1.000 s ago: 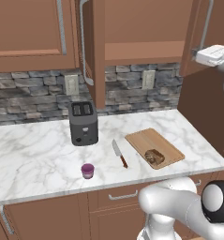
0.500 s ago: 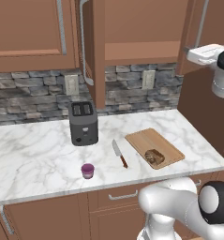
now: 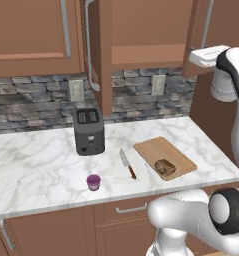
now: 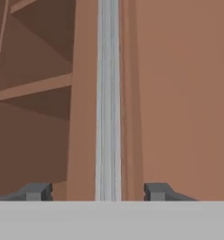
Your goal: Pick the bread, place it on the cutting board, pick the jam, place it on the counter, and close the cabinet.
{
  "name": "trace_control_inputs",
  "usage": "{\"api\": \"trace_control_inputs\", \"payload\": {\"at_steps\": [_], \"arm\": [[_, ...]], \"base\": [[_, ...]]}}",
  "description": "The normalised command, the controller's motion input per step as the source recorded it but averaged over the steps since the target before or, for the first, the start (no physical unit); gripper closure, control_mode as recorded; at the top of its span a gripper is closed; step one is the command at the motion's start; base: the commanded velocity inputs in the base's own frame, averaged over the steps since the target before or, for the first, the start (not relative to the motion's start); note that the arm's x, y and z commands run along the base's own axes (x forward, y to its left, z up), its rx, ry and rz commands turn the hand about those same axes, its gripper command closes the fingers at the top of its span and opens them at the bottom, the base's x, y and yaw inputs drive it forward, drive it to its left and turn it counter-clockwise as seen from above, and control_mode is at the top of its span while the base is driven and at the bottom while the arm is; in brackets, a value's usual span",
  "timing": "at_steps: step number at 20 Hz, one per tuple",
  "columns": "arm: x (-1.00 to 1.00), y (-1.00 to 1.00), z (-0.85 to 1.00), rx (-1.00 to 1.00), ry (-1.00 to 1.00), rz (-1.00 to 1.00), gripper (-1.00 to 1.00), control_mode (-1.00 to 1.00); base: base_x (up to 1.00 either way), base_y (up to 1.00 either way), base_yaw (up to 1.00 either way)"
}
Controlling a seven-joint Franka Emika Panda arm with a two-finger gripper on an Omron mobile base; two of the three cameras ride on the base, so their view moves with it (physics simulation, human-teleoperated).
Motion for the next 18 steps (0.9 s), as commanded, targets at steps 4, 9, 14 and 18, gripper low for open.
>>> {"api": "trace_control_inputs", "payload": {"at_steps": [4, 9, 14, 18], "arm": [[0.41, 0.01, 0.00, 0.00, -0.04, -0.07, -1.00, -1.00], [0.40, 0.00, 0.00, 0.00, -0.05, -0.06, -1.00, -1.00], [0.37, 0.00, 0.00, 0.00, -0.05, -0.05, -1.00, -1.00], [0.35, 0.00, 0.00, 0.00, -0.04, -0.05, -1.00, -1.00]], "base": [[0.00, 0.00, 0.00], [0.00, 0.00, 0.00], [0.00, 0.00, 0.00], [0.00, 0.00, 0.00]]}}
